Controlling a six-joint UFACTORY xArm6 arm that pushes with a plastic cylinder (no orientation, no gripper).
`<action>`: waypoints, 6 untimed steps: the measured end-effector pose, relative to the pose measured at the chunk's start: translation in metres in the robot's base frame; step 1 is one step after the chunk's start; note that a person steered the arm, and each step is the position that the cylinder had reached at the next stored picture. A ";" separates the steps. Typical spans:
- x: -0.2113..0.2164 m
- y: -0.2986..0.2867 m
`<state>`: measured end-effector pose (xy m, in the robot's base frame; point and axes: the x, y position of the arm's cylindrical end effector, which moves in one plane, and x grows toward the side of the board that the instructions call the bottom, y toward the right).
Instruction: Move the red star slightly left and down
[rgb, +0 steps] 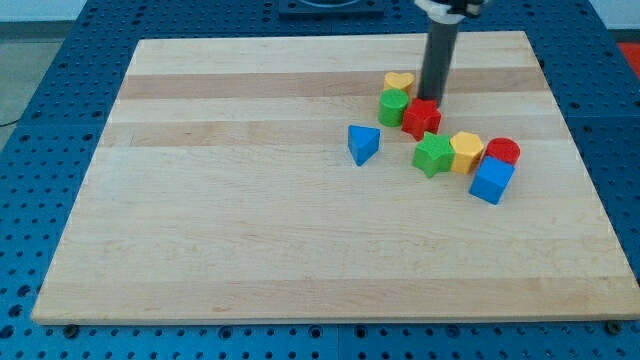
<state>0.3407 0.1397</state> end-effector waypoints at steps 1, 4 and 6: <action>0.002 0.019; 0.054 -0.022; 0.059 -0.065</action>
